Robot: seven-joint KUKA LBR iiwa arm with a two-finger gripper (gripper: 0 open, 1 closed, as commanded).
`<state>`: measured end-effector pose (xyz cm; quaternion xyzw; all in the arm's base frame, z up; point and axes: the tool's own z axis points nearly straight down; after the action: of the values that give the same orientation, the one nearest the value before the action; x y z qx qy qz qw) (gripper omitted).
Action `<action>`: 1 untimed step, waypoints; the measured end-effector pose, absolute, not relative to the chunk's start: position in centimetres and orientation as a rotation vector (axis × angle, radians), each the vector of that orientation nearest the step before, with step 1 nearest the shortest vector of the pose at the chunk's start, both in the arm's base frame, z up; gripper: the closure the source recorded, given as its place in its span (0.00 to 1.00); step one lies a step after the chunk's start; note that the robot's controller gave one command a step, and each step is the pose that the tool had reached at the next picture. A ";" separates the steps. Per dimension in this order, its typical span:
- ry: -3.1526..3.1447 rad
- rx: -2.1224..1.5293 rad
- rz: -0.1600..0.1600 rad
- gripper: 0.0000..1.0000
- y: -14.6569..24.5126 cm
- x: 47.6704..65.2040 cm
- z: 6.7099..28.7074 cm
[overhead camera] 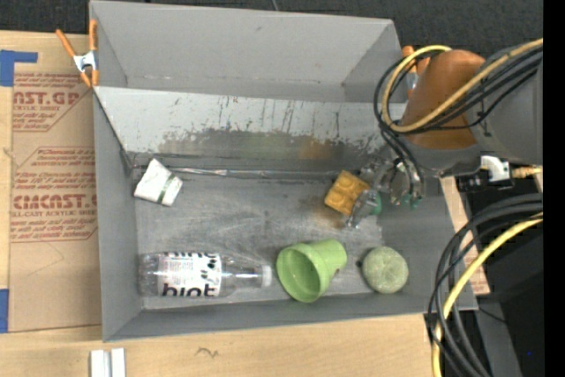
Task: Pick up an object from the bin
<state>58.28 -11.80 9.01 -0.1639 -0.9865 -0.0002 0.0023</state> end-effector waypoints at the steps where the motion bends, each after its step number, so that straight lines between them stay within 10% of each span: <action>1: -3.098 -0.515 -0.001 1.00 -11.8 58.4 10.8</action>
Offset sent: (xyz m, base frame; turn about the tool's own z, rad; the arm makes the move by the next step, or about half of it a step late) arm 0.0000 -0.0002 0.0240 0.0000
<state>58.37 -11.81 10.77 -0.1639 -0.9865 -0.0003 0.0006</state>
